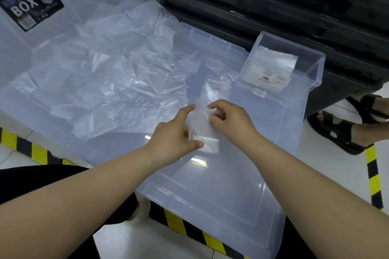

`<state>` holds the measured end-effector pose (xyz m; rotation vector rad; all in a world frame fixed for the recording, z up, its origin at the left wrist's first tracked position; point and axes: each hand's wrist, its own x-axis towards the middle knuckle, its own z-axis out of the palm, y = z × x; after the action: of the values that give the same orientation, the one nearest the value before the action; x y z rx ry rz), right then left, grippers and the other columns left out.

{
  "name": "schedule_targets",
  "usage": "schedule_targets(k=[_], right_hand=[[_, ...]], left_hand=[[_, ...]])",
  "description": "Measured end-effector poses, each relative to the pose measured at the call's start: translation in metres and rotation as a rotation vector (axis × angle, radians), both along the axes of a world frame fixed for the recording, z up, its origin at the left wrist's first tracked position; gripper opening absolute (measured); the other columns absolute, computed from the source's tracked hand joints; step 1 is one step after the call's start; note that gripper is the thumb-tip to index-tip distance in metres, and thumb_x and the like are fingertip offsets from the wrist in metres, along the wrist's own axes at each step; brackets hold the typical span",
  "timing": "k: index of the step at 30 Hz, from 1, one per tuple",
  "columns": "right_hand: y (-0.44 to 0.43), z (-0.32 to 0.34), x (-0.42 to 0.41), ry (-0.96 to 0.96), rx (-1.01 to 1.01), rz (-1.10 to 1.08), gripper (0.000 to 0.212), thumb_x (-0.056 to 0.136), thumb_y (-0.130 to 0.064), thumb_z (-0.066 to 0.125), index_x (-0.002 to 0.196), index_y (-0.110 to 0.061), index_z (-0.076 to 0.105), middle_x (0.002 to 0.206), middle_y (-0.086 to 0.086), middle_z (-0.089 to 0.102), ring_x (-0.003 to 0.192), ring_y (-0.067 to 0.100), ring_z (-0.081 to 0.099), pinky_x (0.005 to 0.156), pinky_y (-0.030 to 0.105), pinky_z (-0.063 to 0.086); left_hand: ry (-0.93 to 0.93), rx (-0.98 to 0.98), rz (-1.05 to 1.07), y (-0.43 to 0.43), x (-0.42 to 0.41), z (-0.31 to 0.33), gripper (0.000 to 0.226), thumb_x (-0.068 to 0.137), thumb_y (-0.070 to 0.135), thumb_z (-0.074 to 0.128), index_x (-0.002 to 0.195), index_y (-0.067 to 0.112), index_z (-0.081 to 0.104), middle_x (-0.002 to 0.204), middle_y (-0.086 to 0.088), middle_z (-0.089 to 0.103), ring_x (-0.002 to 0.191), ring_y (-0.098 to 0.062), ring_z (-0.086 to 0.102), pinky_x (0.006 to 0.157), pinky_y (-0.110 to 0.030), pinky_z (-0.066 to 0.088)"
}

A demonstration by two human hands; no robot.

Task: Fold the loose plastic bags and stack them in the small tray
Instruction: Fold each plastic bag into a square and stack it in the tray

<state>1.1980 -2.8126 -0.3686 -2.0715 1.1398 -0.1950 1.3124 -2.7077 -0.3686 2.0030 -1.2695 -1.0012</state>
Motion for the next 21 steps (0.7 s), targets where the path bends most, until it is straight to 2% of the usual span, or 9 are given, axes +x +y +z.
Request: schedule_targets(k=[3,5,8,11,13,15,17,19,21], right_hand=[[-0.002,-0.001,-0.001,-0.005,0.017,-0.005,0.028,0.09,-0.009,0.052,0.117,-0.014,0.059,0.088,-0.002,0.053,0.085,0.015,0.051,0.067,0.016,0.034],[-0.002,-0.001,0.0,-0.004,0.016,-0.007,0.028,0.09,-0.01,0.052,0.116,-0.014,0.059,0.089,-0.002,0.053,0.085,0.014,0.051,0.067,0.015,0.034],[-0.004,-0.003,0.0,-0.005,0.017,-0.018,0.027,0.091,-0.01,0.051,0.116,-0.014,0.06,0.09,-0.002,0.053,0.084,0.011,0.049,0.066,0.014,0.032],[-0.006,-0.004,-0.001,-0.028,0.035,-0.028,0.027,0.09,-0.009,0.051,0.115,-0.013,0.06,0.089,-0.001,0.053,0.083,0.012,0.049,0.065,0.015,0.033],[-0.008,-0.005,-0.001,-0.043,0.043,-0.042,0.027,0.09,-0.008,0.052,0.115,-0.012,0.059,0.088,0.0,0.053,0.082,0.013,0.048,0.061,0.017,0.034],[-0.009,-0.005,-0.001,-0.062,0.054,-0.056,0.026,0.089,-0.007,0.052,0.114,-0.011,0.06,0.089,0.0,0.054,0.08,0.013,0.048,0.06,0.01,0.034],[-0.01,-0.004,-0.001,-0.077,0.073,-0.067,0.025,0.089,-0.006,0.051,0.112,-0.01,0.06,0.086,-0.001,0.055,0.076,0.012,0.049,0.061,0.009,0.035],[-0.009,-0.003,-0.001,-0.113,0.102,-0.085,0.027,0.089,-0.004,0.051,0.114,-0.009,0.059,0.077,-0.005,0.052,0.067,0.008,0.048,0.063,0.016,0.039],[-0.008,-0.004,-0.002,-0.139,0.088,-0.113,0.031,0.09,-0.004,0.051,0.12,-0.009,0.055,0.086,-0.007,0.051,0.07,0.009,0.048,0.072,0.018,0.038]], left_hand=[[0.01,-0.045,0.015,0.001,0.0,-0.004,0.085,0.078,0.023,0.072,0.143,0.028,0.018,0.091,0.016,0.043,0.066,-0.001,0.051,0.063,-0.007,0.038],[-0.031,-0.077,0.028,0.003,-0.003,-0.006,0.079,0.078,0.025,0.072,0.141,0.023,0.024,0.105,0.012,0.039,0.068,0.0,0.05,0.064,-0.008,0.038],[-0.43,-0.415,0.021,0.007,0.001,-0.017,0.045,0.081,0.032,0.064,0.119,0.013,0.048,0.104,-0.005,0.054,0.082,-0.01,0.053,0.081,-0.026,0.04],[-0.697,-0.647,-0.169,0.014,0.003,-0.023,0.027,0.095,0.036,0.036,0.108,0.015,0.048,0.104,-0.013,0.064,0.105,-0.02,0.046,0.096,-0.031,0.028],[-0.785,-0.642,-0.426,0.023,-0.002,-0.031,0.041,0.1,0.037,0.018,0.117,0.012,0.047,0.118,-0.01,0.063,0.118,-0.021,0.041,0.107,-0.034,0.018],[-0.853,-0.538,-0.59,0.032,-0.006,-0.038,0.053,0.1,0.042,0.008,0.126,0.009,0.041,0.129,-0.009,0.057,0.125,-0.019,0.035,0.11,-0.034,0.011],[-0.859,-0.413,-0.613,0.036,-0.003,-0.044,0.059,0.099,0.047,0.005,0.129,0.009,0.037,0.132,-0.009,0.054,0.127,-0.018,0.033,0.11,-0.032,0.01],[-0.839,-0.33,-0.604,0.033,0.003,-0.044,0.063,0.097,0.052,0.004,0.129,0.01,0.038,0.131,-0.009,0.055,0.127,-0.018,0.033,0.109,-0.031,0.009],[-0.835,-0.287,-0.62,0.028,0.006,-0.044,0.068,0.095,0.056,0.005,0.13,0.013,0.043,0.132,-0.009,0.053,0.131,-0.02,0.036,0.107,-0.03,0.011]])
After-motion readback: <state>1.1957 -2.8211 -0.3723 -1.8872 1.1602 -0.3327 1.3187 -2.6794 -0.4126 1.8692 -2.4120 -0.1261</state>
